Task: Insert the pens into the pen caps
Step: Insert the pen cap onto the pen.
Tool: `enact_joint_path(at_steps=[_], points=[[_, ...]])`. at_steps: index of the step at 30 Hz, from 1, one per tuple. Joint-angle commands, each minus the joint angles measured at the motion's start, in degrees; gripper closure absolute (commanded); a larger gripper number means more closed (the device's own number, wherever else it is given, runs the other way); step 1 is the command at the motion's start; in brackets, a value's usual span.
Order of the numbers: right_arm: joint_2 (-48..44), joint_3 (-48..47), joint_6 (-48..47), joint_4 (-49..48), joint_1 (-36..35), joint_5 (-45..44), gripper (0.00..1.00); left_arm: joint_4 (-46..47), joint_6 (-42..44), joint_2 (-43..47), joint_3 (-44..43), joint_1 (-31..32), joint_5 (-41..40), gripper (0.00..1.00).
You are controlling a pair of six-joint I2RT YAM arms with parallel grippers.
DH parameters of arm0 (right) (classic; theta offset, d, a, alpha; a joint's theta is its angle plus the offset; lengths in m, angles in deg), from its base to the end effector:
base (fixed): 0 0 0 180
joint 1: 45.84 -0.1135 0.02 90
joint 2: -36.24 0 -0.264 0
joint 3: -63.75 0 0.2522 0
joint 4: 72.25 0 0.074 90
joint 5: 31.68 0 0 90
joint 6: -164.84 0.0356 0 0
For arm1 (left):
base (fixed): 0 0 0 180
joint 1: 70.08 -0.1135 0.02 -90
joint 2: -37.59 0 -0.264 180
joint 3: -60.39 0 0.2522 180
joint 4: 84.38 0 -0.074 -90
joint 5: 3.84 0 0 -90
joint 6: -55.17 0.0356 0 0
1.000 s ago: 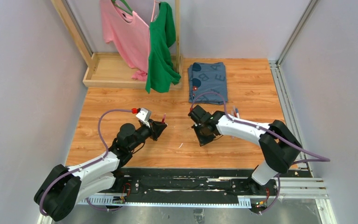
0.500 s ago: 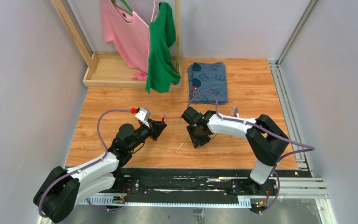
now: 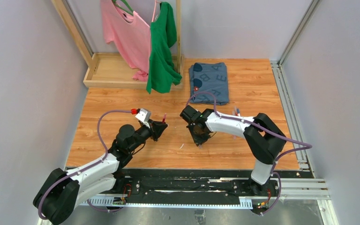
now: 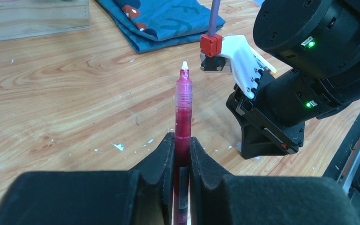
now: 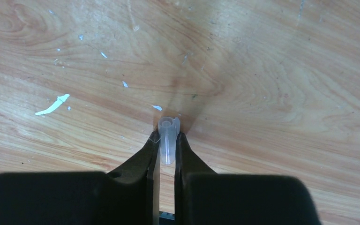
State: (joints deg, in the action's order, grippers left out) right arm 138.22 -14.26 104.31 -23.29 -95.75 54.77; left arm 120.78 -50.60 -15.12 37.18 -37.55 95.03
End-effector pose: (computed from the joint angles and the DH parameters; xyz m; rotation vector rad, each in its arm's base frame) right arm 0.2190 0.2567 0.1646 -0.4954 2.8228 0.2063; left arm 0.1559 -0.1059 0.1911 0.3683 1.6624 -0.7643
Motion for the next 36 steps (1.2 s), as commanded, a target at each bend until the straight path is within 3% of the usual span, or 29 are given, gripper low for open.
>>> enact_joint_path(at_steps=[1,7,16,24,36], points=[[-0.73,1.4,-0.12,2.08,0.88,-1.71,0.98,1.51,-1.04,1.21,0.54,-0.37,0.88,1.0],[-8.91,-0.91,-0.98,0.08,4.02,3.25,1.0,1.51,-12.8,3.23,-1.69,0.1,6.28,1.0],[-19.48,-6.76,2.86,-13.42,5.89,6.79,0.99,1.29,-27.06,5.68,-3.55,8.47,2.99,1.0],[-28.15,1.53,8.19,-35.56,5.96,10.23,0.99,1.25,-29.95,5.26,-4.91,11.59,2.74,1.0],[-30.61,4.47,10.52,-40.63,5.92,18.33,1.0,1.33,-30.33,3.75,-6.54,11.67,3.5,1.0]])
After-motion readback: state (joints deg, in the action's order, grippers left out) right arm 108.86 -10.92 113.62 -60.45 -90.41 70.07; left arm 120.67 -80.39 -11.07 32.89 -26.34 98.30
